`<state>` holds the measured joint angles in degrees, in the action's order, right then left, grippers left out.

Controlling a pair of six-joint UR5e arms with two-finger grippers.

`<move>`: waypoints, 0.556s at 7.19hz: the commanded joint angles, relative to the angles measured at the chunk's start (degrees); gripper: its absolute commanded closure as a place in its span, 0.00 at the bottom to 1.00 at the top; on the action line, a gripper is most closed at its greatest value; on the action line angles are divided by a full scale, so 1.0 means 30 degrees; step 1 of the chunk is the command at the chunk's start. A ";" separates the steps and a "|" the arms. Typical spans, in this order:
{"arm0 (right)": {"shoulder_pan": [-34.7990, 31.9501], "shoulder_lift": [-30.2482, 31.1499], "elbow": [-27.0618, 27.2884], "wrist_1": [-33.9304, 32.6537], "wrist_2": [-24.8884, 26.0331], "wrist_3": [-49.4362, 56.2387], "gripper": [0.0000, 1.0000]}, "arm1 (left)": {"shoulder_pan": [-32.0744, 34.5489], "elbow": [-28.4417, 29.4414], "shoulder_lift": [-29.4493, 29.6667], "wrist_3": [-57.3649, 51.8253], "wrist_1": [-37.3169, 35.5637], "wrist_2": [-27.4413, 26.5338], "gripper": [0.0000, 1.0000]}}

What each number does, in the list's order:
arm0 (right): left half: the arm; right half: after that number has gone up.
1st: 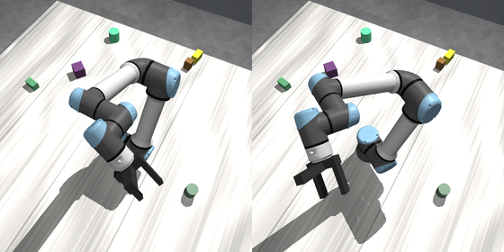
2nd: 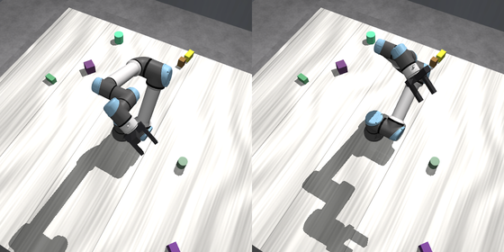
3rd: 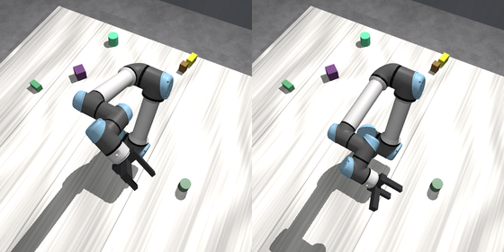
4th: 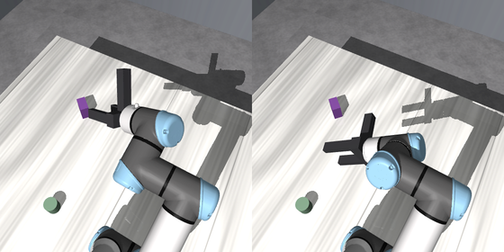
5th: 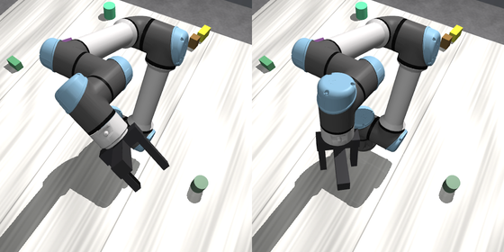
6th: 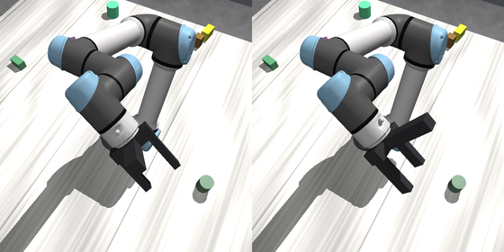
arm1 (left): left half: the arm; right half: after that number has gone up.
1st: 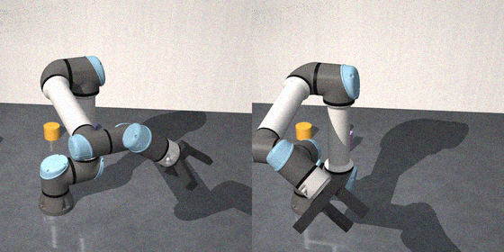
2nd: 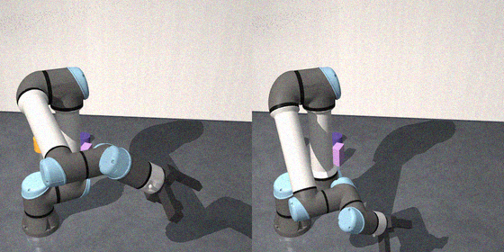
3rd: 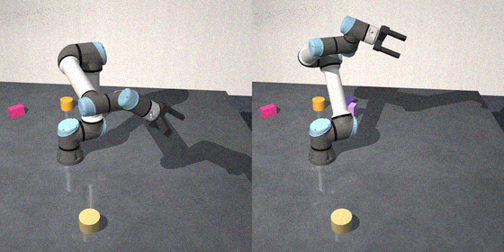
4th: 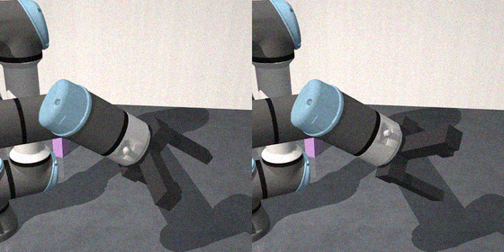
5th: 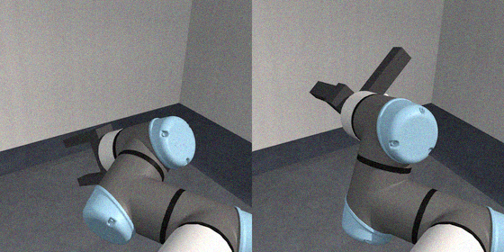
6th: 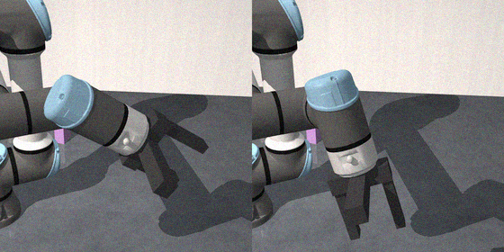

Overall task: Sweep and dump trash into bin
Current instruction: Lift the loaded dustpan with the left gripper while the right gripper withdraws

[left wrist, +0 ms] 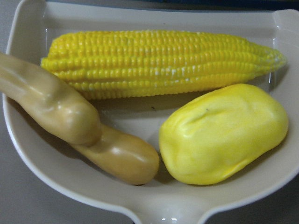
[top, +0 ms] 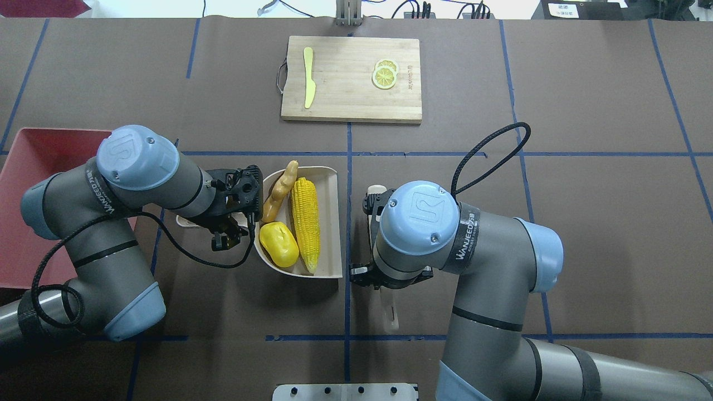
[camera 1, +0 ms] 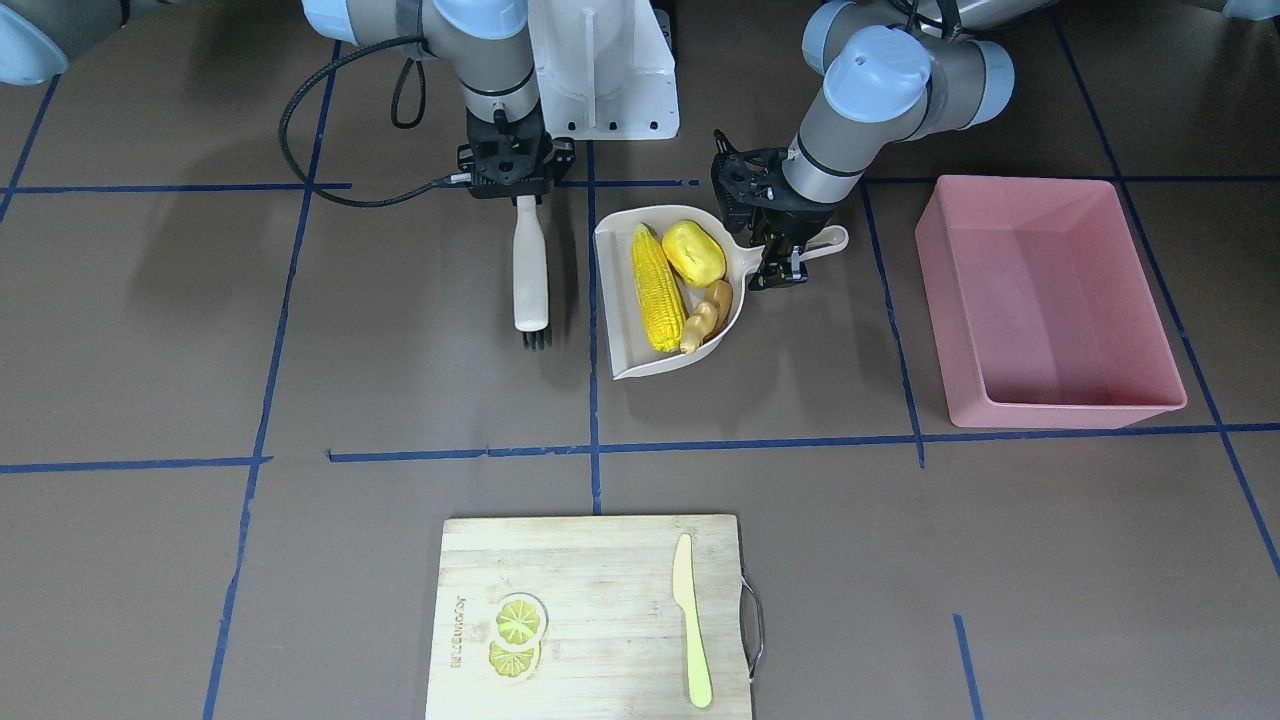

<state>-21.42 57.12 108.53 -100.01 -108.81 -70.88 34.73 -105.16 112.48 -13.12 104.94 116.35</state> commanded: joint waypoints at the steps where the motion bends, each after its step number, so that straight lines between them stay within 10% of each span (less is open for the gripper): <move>1: -0.0066 0.0500 -0.0024 -0.0032 0.0031 0.0161 1.00 | 0.1045 -0.0685 -0.0138 0.0682 0.0176 0.0971 1.00; 4: -0.0125 0.0472 0.0064 0.0085 0.0265 0.0161 1.00 | 0.3443 -0.1477 -0.0809 0.1178 0.0146 0.3019 1.00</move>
<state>-21.76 58.52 108.67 -99.87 -108.31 -70.40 41.80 -108.60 111.10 -10.48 105.41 122.90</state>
